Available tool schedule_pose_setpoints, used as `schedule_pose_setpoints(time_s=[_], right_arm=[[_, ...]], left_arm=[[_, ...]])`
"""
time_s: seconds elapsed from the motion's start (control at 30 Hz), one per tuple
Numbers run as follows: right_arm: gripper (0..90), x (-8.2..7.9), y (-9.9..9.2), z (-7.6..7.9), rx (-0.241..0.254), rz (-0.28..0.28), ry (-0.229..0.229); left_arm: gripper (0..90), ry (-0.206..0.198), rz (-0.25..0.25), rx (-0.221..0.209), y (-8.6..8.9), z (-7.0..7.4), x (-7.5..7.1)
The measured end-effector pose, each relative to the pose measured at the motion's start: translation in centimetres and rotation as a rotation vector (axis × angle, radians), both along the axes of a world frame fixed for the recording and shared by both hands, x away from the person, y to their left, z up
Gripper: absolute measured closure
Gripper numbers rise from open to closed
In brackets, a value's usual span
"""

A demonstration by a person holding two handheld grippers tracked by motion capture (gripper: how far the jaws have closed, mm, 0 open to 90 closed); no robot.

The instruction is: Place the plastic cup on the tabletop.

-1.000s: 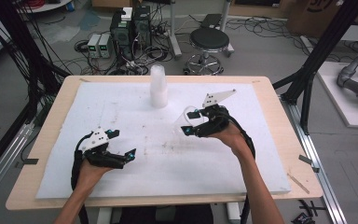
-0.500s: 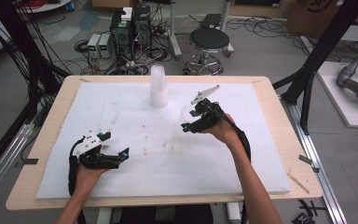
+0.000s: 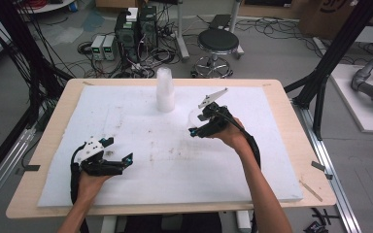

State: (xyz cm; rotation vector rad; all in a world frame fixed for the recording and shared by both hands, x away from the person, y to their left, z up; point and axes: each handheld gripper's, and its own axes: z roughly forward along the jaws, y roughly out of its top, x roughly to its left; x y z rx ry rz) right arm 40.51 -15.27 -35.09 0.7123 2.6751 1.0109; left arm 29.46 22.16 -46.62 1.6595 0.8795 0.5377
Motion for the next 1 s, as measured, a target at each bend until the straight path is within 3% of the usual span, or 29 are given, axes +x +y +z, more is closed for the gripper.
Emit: schedule_pose_setpoints(time_s=[0.3, 0.53, 0.73, 1.0], right_arm=[[33.6, 0.1, 0.3, -0.4, -0.003, -0.015, -0.004], [33.6, 0.5, 1.5, -1.3, -0.056, -0.025, 0.012], [33.6, 0.9, 2.4, -2.5, -0.060, -0.034, 0.032], [33.6, 1.1, 3.7, -3.9, -0.110, -0.050, 0.042]], left_arm=[[1.7, -0.002, 0.005, 0.000, -0.1, -0.1, 0.0], [1.7, 0.003, 0.006, 0.000, -0.1, -0.1, 0.0], [1.7, 0.004, 0.008, 0.003, 0.0, -0.1, 0.0], [1.7, 0.008, 0.006, 0.001, -0.1, -0.1, 0.1]])
